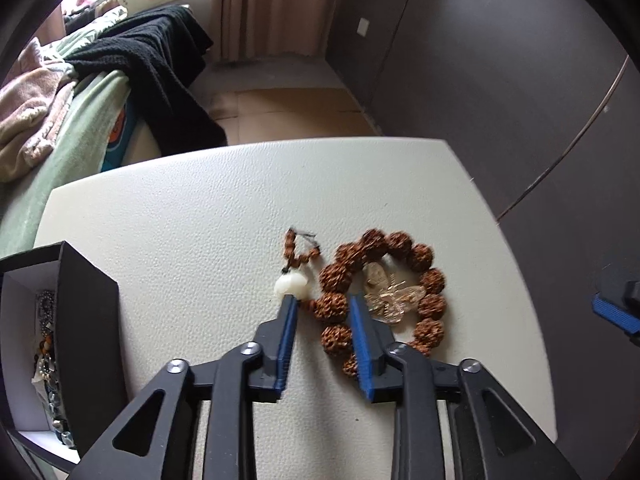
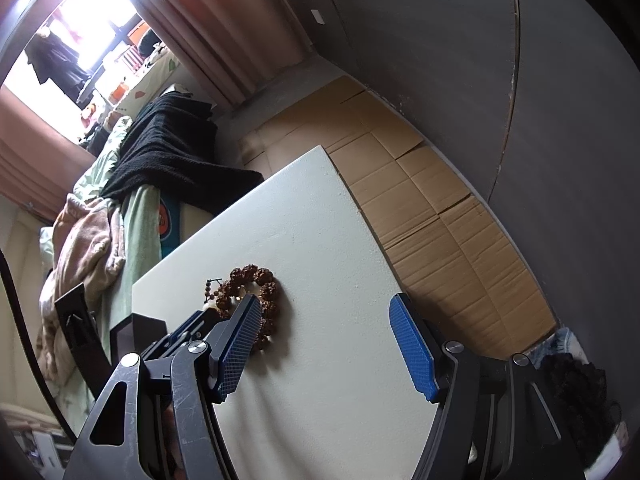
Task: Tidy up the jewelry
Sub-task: 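Grasp the brown bead bracelet with the left tool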
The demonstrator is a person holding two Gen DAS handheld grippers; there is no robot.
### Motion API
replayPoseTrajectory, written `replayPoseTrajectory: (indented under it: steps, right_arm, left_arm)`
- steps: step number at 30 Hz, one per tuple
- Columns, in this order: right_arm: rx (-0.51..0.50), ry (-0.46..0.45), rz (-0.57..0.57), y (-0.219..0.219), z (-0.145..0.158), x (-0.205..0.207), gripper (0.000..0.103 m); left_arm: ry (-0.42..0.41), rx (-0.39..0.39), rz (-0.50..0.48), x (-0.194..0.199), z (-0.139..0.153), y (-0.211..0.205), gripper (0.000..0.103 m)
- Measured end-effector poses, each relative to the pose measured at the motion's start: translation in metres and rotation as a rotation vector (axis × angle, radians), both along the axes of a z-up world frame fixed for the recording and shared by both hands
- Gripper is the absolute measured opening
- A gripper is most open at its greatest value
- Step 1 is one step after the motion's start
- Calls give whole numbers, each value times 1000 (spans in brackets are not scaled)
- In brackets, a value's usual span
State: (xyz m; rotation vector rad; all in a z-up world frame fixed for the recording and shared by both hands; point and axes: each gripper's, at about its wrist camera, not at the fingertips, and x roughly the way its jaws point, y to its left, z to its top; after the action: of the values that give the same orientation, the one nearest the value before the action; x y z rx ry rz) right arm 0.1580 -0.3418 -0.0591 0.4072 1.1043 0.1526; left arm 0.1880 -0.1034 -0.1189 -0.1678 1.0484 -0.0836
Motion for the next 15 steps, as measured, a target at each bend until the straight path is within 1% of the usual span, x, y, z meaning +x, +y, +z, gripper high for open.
replayPoseTrajectory:
  steps: [1, 2, 8, 9, 11, 13, 15]
  right_arm:
    - [-1, 1, 2, 1, 0, 0, 67]
    - [-3, 2, 3, 1, 0, 1, 67]
    - [3, 5, -1, 0, -1, 2, 67]
    - [6, 3, -2, 0, -1, 1, 67]
    - [9, 2, -6, -1, -1, 1, 67]
    - [7, 4, -10, -3, 0, -1, 67]
    - [0, 0, -13, -4, 2, -2, 67]
  left_arm:
    - [5, 9, 1, 0, -2, -1, 41]
    - [13, 17, 2, 0, -5, -1, 43]
    - [-23, 78, -23, -3, -7, -10, 43]
    - [-26, 88, -29, -4, -8, -10, 42]
    - [-27, 127, -47, -7, -8, -14, 35]
    - [-18, 126, -57, -10, -7, -13, 28]
    - [-12, 128, -64, -15, -8, -12, 26]
